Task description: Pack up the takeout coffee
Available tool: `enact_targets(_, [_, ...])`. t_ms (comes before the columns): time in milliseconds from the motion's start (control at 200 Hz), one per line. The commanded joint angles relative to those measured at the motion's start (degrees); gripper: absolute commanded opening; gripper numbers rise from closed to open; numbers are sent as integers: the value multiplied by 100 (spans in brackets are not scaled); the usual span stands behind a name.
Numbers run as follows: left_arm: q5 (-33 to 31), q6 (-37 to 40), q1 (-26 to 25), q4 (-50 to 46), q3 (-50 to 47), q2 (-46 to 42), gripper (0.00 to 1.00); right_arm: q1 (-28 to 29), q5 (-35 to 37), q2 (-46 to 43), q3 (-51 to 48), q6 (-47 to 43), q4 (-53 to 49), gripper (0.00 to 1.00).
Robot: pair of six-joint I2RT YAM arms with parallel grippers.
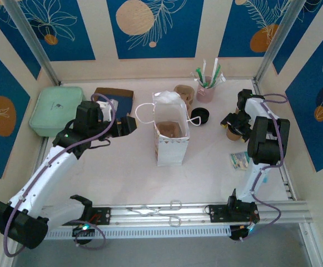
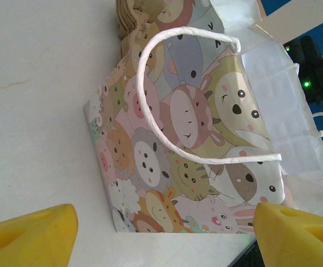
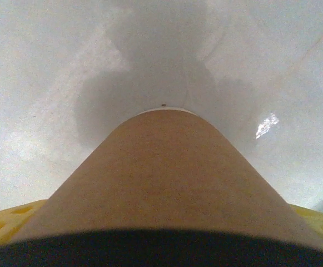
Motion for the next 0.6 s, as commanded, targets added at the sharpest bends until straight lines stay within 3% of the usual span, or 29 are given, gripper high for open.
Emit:
enact_targets(0, [-20, 69, 75, 107, -53, -56, 83, -28, -94, 121, -199, 16, 27, 92])
enact_targets(595, [-56, 88, 70, 64, 29, -74, 82, 337, 239, -246, -308, -114, -193, 76])
